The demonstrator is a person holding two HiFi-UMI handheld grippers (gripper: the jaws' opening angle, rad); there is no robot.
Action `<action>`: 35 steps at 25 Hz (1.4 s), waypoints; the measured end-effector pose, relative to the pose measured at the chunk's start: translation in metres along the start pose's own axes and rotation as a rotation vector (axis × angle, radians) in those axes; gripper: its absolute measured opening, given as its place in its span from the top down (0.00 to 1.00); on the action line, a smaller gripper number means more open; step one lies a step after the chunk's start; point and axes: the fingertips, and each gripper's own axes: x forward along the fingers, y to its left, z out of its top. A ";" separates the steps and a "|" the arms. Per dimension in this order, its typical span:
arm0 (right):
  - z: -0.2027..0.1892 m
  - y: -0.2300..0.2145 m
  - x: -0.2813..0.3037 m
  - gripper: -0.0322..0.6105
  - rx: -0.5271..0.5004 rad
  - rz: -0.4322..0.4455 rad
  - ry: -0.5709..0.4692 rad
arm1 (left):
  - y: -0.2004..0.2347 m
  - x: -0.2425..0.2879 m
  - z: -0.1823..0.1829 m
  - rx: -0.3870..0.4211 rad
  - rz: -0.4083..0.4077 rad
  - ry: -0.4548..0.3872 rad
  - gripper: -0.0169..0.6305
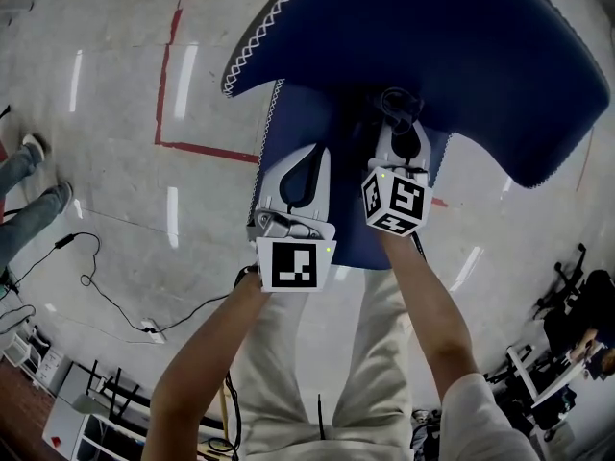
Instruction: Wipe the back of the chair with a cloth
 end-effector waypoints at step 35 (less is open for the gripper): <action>-0.016 -0.147 -0.085 0.84 -0.017 -0.281 0.145 | -0.059 0.021 0.033 0.027 -0.070 0.030 0.97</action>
